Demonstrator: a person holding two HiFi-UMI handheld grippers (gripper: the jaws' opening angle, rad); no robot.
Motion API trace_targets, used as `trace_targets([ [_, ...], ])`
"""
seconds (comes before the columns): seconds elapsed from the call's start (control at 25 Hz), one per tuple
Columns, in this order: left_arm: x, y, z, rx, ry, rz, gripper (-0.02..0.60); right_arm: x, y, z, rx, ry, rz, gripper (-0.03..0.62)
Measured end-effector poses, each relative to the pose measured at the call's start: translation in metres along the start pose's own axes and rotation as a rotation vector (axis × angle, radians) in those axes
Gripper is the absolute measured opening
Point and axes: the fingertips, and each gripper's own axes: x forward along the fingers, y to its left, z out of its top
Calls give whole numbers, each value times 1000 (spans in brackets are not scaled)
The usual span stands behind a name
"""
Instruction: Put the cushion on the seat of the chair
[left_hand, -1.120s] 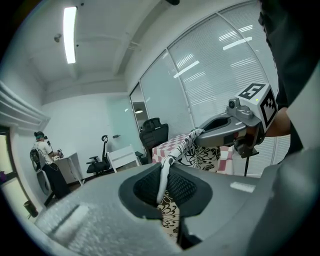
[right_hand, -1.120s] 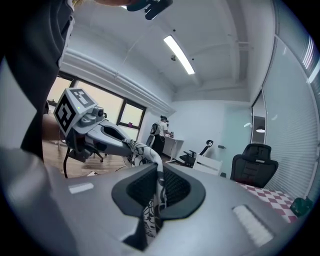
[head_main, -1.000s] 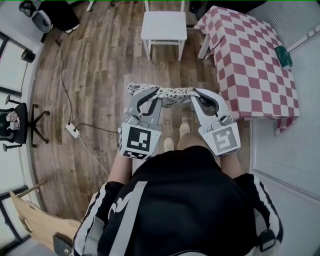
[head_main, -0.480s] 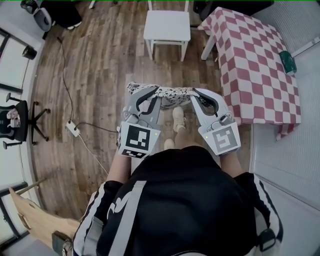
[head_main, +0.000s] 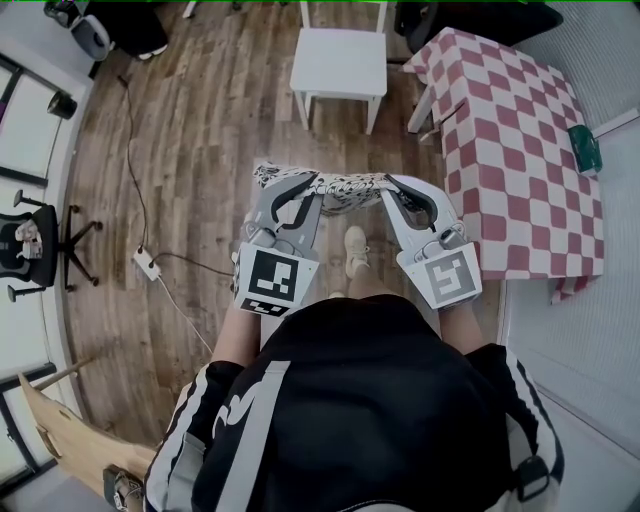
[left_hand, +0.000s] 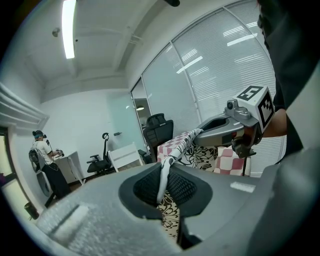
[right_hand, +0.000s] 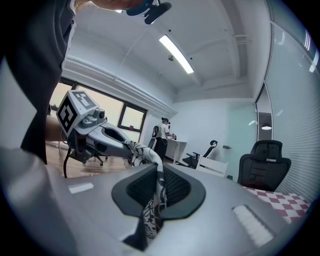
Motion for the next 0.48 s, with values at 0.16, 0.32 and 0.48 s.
trace_targets([
  [0.16, 24, 15, 2, 1, 7, -4, 15, 18, -23, -1, 4, 0, -6, 15],
  [0.32, 47, 31, 9, -1, 4, -3, 15, 36, -44, -3, 10, 1, -7, 15],
  [0.48, 66, 44, 9, -2, 21, -3, 15, 51, -61, -4, 11, 3, 2, 15],
])
